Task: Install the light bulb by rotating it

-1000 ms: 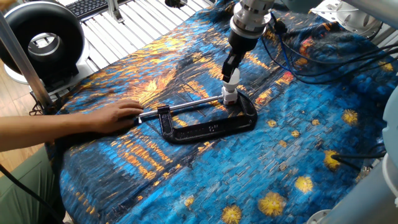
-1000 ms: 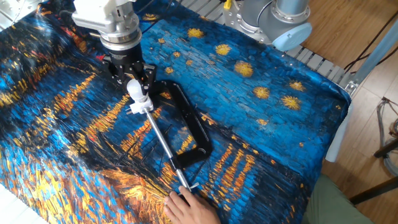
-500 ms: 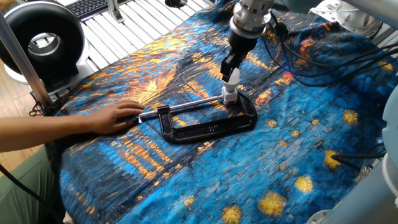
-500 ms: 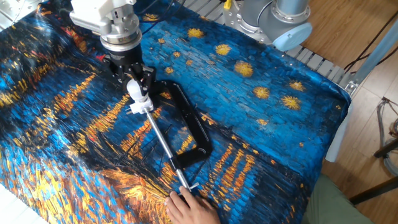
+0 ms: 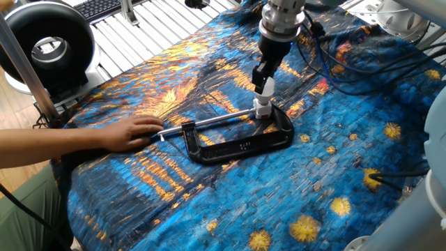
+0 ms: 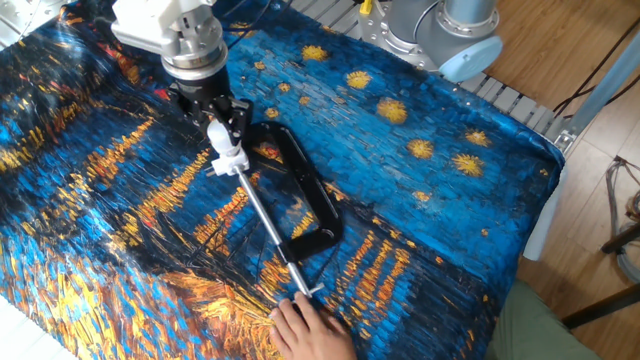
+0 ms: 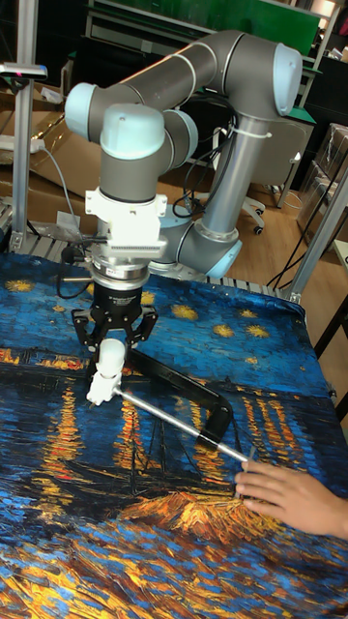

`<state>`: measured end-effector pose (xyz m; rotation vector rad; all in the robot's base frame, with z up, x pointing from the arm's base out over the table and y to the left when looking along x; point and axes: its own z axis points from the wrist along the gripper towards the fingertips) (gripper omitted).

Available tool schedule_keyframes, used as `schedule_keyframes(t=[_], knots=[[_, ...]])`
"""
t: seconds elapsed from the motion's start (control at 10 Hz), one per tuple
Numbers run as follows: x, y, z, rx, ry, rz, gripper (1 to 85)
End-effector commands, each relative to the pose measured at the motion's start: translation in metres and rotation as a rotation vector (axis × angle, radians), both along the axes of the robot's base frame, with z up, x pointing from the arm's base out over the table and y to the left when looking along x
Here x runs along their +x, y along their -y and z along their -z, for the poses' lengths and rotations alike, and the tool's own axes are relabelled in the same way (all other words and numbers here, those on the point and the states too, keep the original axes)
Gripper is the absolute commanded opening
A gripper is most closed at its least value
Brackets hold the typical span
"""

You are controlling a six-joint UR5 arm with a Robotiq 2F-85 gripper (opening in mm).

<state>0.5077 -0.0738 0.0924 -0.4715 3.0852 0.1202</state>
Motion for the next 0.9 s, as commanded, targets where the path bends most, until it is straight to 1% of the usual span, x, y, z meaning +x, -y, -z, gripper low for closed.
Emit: schedule_keyframes(t=[0.0, 0.2, 0.4, 0.6, 0.7, 0.8], knots=[[-0.001, -0.009, -0.002, 0.007, -0.015, -0.053, 50.0], [0.000, -0.010, -0.001, 0.011, -0.014, -0.065, 54.3], [-0.002, -0.006, -0.001, 0.008, -0.014, -0.108, 60.3], [-0.003, -0.004, -0.002, 0.008, -0.013, -0.120, 62.7], [-0.005, 0.001, -0.003, -0.009, -0.016, -0.156, 63.7], [-0.008, -0.002, -0.007, -0.003, -0.024, -0.173, 64.7]])
